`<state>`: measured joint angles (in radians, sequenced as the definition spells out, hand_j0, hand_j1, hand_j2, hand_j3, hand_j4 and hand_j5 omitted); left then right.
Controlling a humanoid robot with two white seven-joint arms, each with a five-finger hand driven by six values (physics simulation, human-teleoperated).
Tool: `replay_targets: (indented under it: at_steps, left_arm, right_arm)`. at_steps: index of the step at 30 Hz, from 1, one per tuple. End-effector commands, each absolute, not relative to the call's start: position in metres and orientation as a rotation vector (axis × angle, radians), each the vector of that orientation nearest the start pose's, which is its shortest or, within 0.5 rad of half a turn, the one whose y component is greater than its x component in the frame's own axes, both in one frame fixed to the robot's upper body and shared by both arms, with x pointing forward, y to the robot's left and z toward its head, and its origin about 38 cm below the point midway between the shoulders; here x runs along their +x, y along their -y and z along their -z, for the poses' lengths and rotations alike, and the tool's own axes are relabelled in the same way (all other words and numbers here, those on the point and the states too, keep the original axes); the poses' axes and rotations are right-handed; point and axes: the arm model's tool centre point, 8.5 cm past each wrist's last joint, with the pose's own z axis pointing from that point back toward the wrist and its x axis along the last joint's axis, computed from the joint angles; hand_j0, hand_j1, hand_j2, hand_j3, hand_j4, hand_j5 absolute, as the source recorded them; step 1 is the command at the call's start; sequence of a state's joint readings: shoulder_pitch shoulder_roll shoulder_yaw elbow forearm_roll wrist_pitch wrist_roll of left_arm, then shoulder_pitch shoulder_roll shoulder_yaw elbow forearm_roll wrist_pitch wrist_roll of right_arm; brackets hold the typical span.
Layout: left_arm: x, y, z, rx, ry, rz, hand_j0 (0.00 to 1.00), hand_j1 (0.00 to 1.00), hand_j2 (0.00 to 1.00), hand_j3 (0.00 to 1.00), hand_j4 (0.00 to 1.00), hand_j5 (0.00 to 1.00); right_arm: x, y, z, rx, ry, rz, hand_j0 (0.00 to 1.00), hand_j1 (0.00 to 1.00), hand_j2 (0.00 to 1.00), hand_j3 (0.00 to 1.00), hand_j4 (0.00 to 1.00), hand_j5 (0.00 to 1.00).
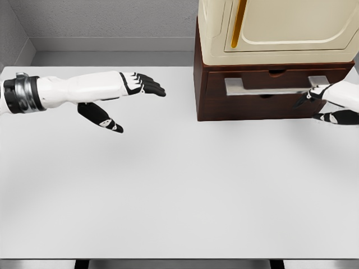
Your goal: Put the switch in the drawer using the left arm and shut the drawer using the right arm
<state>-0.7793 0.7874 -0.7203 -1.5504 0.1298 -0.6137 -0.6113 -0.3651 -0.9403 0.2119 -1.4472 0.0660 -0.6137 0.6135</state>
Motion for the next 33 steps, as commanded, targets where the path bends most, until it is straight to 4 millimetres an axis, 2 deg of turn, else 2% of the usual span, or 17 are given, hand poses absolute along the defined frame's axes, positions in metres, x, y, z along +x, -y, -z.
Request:
replay_targets:
  at_steps: [1,9,13,15,18,21,22,23,24,25,27,33]
  left_arm:
    - [0.421,-0.234,-0.282,0.133,-2.503,-2.63,1.0,1.0,1.0,1.0,1.0,1.0]
    - [0.42,-0.233,-0.283,0.135,-2.503,-2.627,1.0,1.0,1.0,1.0,1.0,1.0]
    - [0.42,-0.232,-0.283,0.136,-2.501,-2.626,1.0,1.0,1.0,1.0,1.0,1.0]
    - [0.42,-0.232,-0.282,0.138,-2.502,-2.627,1.0,1.0,1.0,1.0,1.0,1.0]
    - [0.42,-0.232,-0.282,0.138,-2.502,-2.627,1.0,1.0,1.0,1.0,1.0,1.0]
    - [0.42,-0.232,-0.282,0.138,-2.502,-2.627,1.0,1.0,1.0,1.0,1.0,1.0]
    - [0.42,-0.232,-0.282,0.138,-2.502,-2.627,1.0,1.0,1.0,1.0,1.0,1.0]
    - [0.42,-0.232,-0.282,0.138,-2.502,-2.627,1.0,1.0,1.0,1.0,1.0,1.0]
    - [0.42,-0.232,-0.282,0.138,-2.502,-2.627,1.0,1.0,1.0,1.0,1.0,1.0]
    - [0.42,-0.232,-0.282,0.138,-2.502,-2.627,1.0,1.0,1.0,1.0,1.0,1.0]
    - [0.42,-0.232,-0.282,0.138,-2.502,-2.627,1.0,1.0,1.0,1.0,1.0,1.0]
    - [0.42,-0.232,-0.282,0.139,-2.501,-2.626,1.0,1.0,1.0,1.0,1.0,1.0]
  right_arm:
    - [0.399,0.405,-0.24,-0.334,1.511,-1.691,0.64,0.64,0.64,0.64,0.64,0.64]
    - [0.408,0.401,-0.244,-0.356,1.519,-1.7,0.64,0.64,0.64,0.64,0.64,0.64]
    - [0.401,0.397,-0.239,-0.336,1.51,-1.725,0.68,0.68,0.68,0.68,0.68,0.68]
    - [0.397,0.406,-0.243,-0.355,1.48,-1.737,0.68,0.68,0.68,0.68,0.68,0.68]
    - [0.396,0.407,-0.246,-0.361,1.481,-1.737,0.68,0.68,0.68,0.68,0.68,0.68]
    - [0.379,0.424,-0.251,-0.403,1.484,-1.703,0.75,0.75,0.75,0.75,0.75,0.75]
    - [0.371,0.422,-0.249,-0.394,1.475,-1.721,0.79,0.79,0.79,0.79,0.79,0.79]
    - [0.361,0.404,-0.244,-0.35,1.487,-1.774,0.96,0.96,0.96,0.96,0.96,0.96]
    - [0.349,0.385,-0.239,-0.3,1.5,-1.827,1.0,1.0,1.0,1.0,1.0,1.0]
    - [0.332,0.363,-0.231,-0.233,1.513,-1.887,1.0,1.0,1.0,1.0,1.0,1.0]
    - [0.326,0.361,-0.221,-0.2,1.492,-1.89,1.0,1.0,1.0,1.0,1.0,1.0]
    - [0.326,0.359,-0.22,-0.194,1.49,-1.894,1.0,1.0,1.0,1.0,1.0,1.0]
